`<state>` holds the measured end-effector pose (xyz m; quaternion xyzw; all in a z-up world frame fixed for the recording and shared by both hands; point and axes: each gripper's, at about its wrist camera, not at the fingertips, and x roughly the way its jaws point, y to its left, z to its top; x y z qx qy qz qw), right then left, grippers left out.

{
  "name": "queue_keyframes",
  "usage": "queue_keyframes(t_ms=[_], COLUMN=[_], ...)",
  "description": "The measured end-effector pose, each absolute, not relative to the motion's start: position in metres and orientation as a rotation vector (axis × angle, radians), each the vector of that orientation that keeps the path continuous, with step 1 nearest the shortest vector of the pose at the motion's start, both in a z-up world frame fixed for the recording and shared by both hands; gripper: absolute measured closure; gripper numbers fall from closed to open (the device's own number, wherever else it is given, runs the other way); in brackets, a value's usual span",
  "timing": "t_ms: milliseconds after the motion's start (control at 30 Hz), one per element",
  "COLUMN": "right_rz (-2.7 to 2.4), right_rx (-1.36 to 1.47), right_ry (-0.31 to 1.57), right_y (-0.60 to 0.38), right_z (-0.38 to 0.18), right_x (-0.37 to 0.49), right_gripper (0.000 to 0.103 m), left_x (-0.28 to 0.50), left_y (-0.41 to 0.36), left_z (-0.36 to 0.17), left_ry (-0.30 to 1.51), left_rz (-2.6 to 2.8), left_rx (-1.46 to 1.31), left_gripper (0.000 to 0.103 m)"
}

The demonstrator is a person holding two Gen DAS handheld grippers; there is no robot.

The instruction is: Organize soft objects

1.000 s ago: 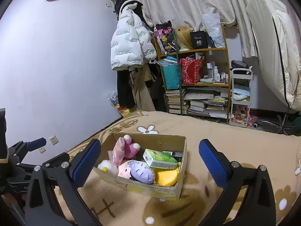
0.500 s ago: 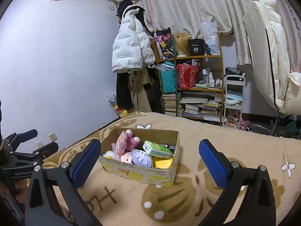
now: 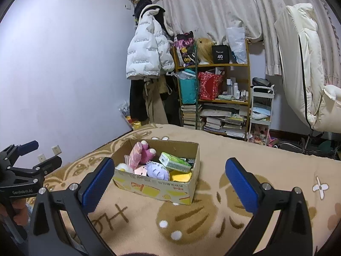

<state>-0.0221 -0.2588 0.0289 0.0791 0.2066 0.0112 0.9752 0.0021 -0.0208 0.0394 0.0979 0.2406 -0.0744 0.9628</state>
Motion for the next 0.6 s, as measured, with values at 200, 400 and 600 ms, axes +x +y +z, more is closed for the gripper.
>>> queue_keyframes(t_ms=[200, 400, 600], right_rz=[0.024, 0.029, 0.031], right_rx=[0.156, 0.164, 0.169], right_ry=[0.443, 0.467, 0.478], right_y=[-0.260, -0.262, -0.261], right_z=[0.020, 0.013, 0.009], right_x=[-0.015, -0.008, -0.002], right_gripper=[0.000, 0.000, 0.000], left_x=[0.009, 0.017, 0.020], left_y=[-0.021, -0.023, -0.029], left_z=[0.028, 0.021, 0.015], left_ry=[0.502, 0.512, 0.520], left_rz=[-0.146, -0.146, -0.152], left_rx=[0.199, 0.204, 0.224], left_gripper=[0.001, 0.001, 0.001])
